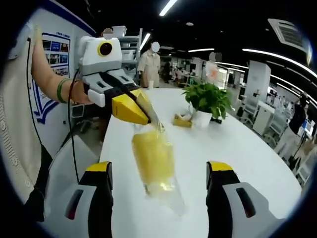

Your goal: Compare the silicone blocks by pressing each to a similar depth, holding the contact briefly, and releasing to observe deformation and rebound differences across the visible hardness samples.

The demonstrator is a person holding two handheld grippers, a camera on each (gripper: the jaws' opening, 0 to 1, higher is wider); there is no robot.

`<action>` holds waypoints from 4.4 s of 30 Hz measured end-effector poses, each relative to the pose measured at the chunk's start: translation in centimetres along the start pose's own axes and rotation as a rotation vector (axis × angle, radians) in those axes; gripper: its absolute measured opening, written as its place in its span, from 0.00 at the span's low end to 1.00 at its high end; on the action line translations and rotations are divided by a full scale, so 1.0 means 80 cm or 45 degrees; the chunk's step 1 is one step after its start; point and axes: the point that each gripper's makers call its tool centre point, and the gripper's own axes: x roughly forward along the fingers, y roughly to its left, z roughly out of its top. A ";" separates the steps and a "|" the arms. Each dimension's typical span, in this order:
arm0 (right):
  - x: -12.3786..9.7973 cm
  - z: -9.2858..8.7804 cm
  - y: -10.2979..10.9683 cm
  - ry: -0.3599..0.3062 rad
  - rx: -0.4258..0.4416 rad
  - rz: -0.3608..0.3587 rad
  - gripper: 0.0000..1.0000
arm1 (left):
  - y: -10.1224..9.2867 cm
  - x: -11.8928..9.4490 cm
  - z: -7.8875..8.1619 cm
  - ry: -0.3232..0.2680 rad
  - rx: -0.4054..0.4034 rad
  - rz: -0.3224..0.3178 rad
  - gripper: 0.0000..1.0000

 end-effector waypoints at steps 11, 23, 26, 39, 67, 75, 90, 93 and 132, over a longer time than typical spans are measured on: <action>0.036 -0.017 -0.008 0.046 -0.015 0.109 0.63 | -0.005 0.020 -0.003 0.009 -0.012 -0.068 0.00; 0.043 -0.028 0.000 0.045 -0.030 0.142 0.35 | -0.005 0.026 -0.005 0.010 -0.031 -0.094 0.00; 0.041 -0.030 0.003 0.040 -0.029 0.059 0.32 | -0.013 0.025 -0.008 0.021 -0.026 -0.121 0.00; 0.013 -0.043 0.034 0.098 0.018 0.015 0.19 | -0.061 0.019 -0.006 0.062 0.071 -0.200 0.00; -0.019 -0.030 0.051 0.187 -0.003 0.050 0.12 | -0.079 0.010 0.020 0.041 0.170 -0.200 0.00; -0.022 -0.032 0.053 0.200 -0.021 0.053 0.12 | -0.082 0.013 0.021 0.043 0.199 -0.198 0.00; -0.021 -0.028 0.046 0.185 -0.095 0.013 0.13 | -0.080 0.012 0.023 0.052 0.225 -0.198 0.00; -0.022 -0.030 0.047 0.189 -0.090 0.020 0.13 | -0.081 0.013 0.022 0.054 0.224 -0.203 0.00; -0.024 -0.039 0.041 0.122 -0.111 -0.002 0.20 | -0.089 0.022 0.014 0.098 0.229 -0.208 0.00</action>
